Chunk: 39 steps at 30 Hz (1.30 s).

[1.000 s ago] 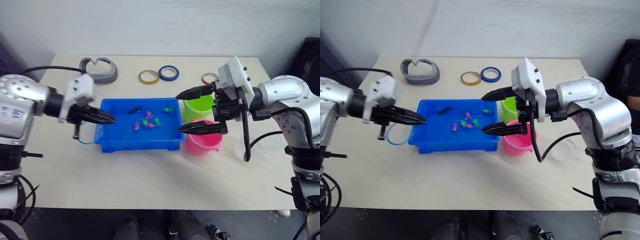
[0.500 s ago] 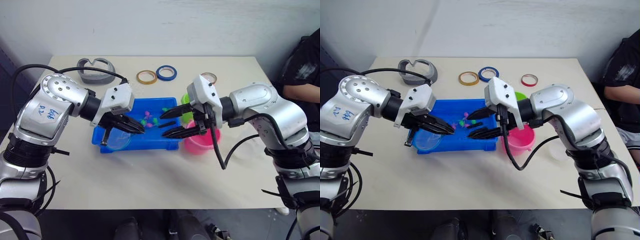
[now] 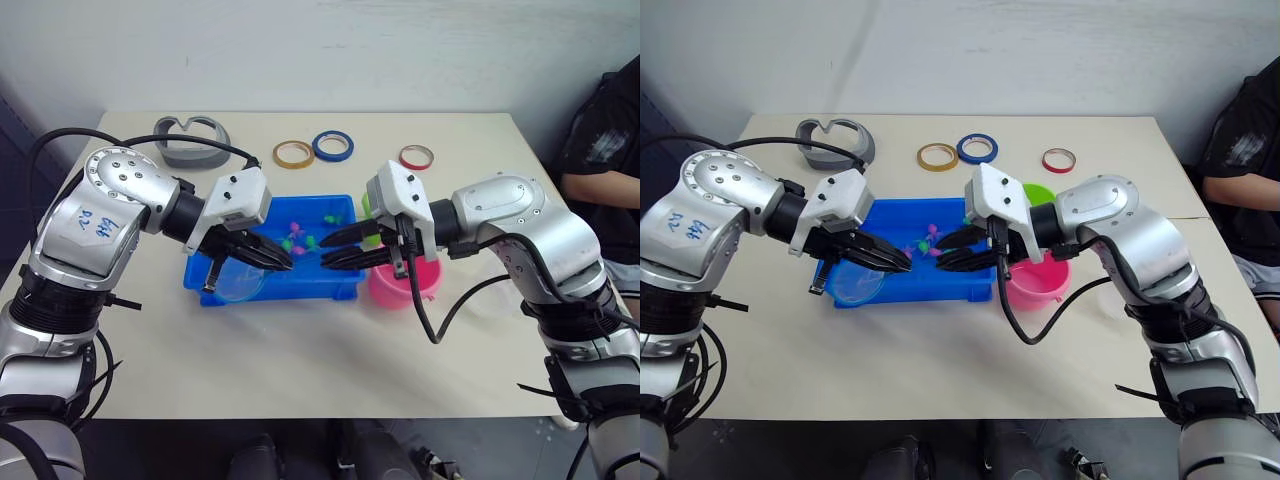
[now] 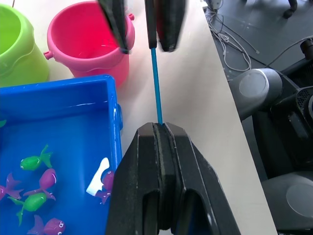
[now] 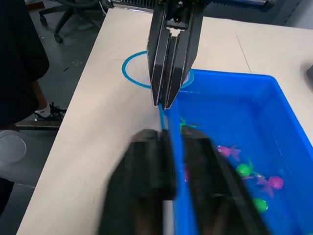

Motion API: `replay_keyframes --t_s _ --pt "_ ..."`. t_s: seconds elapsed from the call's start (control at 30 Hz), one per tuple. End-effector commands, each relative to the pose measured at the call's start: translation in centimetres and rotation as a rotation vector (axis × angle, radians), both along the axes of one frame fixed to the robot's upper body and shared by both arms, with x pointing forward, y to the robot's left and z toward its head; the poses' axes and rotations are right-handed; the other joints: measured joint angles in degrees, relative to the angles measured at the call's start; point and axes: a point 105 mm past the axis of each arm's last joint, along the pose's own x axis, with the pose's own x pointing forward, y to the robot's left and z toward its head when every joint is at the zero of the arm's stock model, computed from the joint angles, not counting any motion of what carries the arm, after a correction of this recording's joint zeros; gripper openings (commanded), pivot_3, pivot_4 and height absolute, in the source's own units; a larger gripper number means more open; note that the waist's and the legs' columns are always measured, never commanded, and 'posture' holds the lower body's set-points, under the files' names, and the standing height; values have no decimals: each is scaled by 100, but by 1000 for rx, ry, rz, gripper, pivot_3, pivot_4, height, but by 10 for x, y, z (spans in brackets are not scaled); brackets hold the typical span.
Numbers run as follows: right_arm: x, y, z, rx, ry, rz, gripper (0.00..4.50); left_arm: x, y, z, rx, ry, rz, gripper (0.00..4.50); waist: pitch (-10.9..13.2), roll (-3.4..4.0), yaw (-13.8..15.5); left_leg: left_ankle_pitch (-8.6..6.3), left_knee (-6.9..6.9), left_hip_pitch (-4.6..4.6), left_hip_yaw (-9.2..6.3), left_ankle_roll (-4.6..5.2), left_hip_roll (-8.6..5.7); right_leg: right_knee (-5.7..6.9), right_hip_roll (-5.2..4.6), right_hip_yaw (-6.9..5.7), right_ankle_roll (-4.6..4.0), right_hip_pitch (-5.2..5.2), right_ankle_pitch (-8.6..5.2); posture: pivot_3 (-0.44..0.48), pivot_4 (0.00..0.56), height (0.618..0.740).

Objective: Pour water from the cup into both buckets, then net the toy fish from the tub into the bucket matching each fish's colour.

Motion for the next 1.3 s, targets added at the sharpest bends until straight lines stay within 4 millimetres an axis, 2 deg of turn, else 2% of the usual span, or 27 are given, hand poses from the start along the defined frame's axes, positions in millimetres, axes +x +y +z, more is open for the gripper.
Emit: replay_keyframes --t_s 0.03,0.17,0.23,0.27,0.37,0.43,0.53,0.7,0.77,0.87,1.07,1.3 --pt "-4 0 4 -4 -45 22 66 -1 -4 11 -14 -35 -17 0 0 0 0 0 0 0 0 0 0 0 0 0 0 0 0 0 150 740" --pt "-5 -2 5 -1 -50 27 66 3 -6 19 -77 -9 22 0 0 0 10 0 0 0 0 0 0 0 0 0 0 0 0 0 150 740" --pt "-5 -3 6 6 -50 20 0 6 -7 26 -127 9 47 686 0 0 15 0 1 -1 -1 0 0 0 0 -1 0 0 0 0 150 740" --pt "-5 -4 7 10 -47 13 0 6 -6 29 -154 16 50 867 0 0 16 0 1 -1 -2 0 0 0 0 -1 0 1 0 0 150 740" --pt "-6 -15 7 15 -18 -31 0 10 4 43 -299 29 112 2178 0 0 3 0 1 -2 -5 0 1 0 0 -3 0 1 0 0 150 740" --pt "-3 -25 4 13 20 -94 0 11 20 48 -386 26 167 3049 0 1 -6 0 2 -2 -9 0 1 1 0 -6 0 1 0 0 150 740" --pt "2 -41 -2 16 101 -204 0 8 52 32 -388 15 254 4407 -2 4 -46 0 2 -1 -10 -1 0 4 0 -5 0 1 0 0 150 740" --pt "11 -58 -8 45 222 -346 0 -4 97 -1 -340 6 419 4466 -1 6 -8 2 2 2 -29 -4 -3 9 0 -6 -6 1 -4 0 150 740" --pt "15 -61 -11 51 266 -386 0 -9 105 -11 -305 -7 457 4466 -1 6 -5 1 2 1 -31 -3 -4 5 0 -6 -6 4 -4 0 150 740" --pt "22 -59 -15 64 335 -429 0 -13 109 -19 -285 -24 487 4466 -1 6 18 0 -1 0 -32 0 -6 -4 -1 -6 -6 8 -3 0 150 740" --pt "38 -50 -34 55 415 -481 0 -8 107 -14 -333 -66 530 4466 -1 6 53 -2 -6 -3 -32 3 -8 -11 -1 -6 -6 8 -3 0 150 740" --pt "39 -47 -31 60 421 -461 0 -8 112 -14 -327 -68 553 4466 -1 6 1 -2 -9 -2 -32 3 -8 -10 0 -7 -6 7 -3 0 150 740"
